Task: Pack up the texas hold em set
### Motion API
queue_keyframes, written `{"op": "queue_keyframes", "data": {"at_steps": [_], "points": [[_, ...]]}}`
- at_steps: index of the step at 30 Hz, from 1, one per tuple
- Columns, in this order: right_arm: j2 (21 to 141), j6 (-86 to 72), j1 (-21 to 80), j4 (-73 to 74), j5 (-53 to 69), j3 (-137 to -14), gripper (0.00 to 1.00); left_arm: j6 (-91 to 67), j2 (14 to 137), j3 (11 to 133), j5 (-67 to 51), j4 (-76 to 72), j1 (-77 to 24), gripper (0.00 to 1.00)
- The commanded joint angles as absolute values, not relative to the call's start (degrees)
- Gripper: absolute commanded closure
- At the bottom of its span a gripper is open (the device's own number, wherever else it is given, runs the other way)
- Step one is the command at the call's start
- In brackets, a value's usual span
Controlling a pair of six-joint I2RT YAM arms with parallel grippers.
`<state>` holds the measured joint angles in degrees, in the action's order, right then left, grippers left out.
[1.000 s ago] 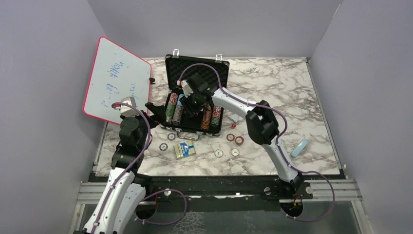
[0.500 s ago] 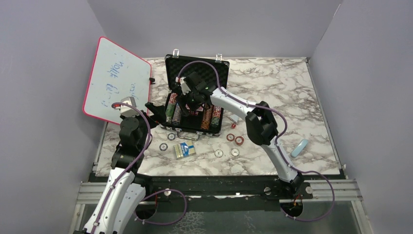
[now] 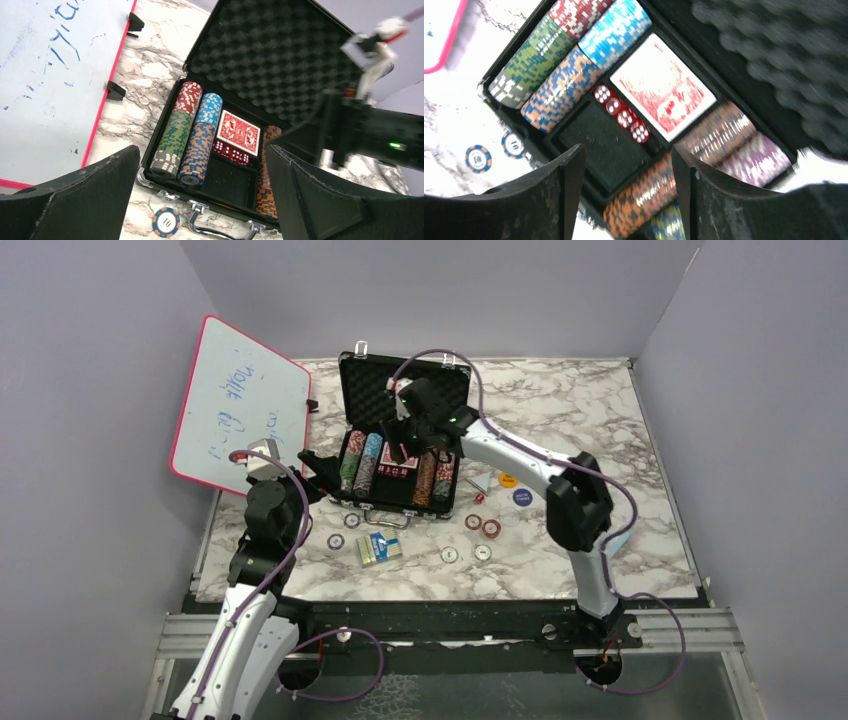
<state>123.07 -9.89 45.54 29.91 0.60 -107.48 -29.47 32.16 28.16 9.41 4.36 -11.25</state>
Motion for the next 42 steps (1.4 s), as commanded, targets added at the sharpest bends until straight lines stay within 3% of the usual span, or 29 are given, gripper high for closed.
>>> {"op": "queue_keyframes", "data": {"at_steps": [1,8,13,17,20,30,35,42], "points": [[110.81,-15.55,45.44,26.67,-9.67,-97.79,0.36,-29.26,31.45,27.6,7.94,2.49,-10.9,0.01],[96.62,-23.97,44.4,31.51,-21.16,-77.11,0.38,-29.45,30.8,27.41,7.29,2.2,-10.9,0.01],[91.41,-36.66,40.06,32.83,-20.3,-66.89,0.5,-29.61,30.71,27.41,6.95,2.16,-10.9,0.01],[90.17,-44.94,37.1,28.71,-17.04,-61.3,0.47,-29.59,30.35,27.49,6.92,2.45,-10.9,0.01],[92.76,-48.57,36.83,28.61,-16.83,-61.79,0.42,-29.62,29.95,27.51,7.11,2.67,-10.9,0.01],[98.88,-60.59,36.83,30.36,-18.55,-64.76,0.42,-29.56,29.71,27.51,7.54,2.95,-10.9,0.01],[101.05,-64.4,36.78,35.06,-20.84,-66.79,0.51,-29.71,29.64,27.41,7.59,2.88,-10.9,0.01],[102.9,-63.7,36.82,33.64,-19.98,-66.85,0.55,-29.79,29.25,27.33,7.66,2.88,-10.9,0.01]]}}
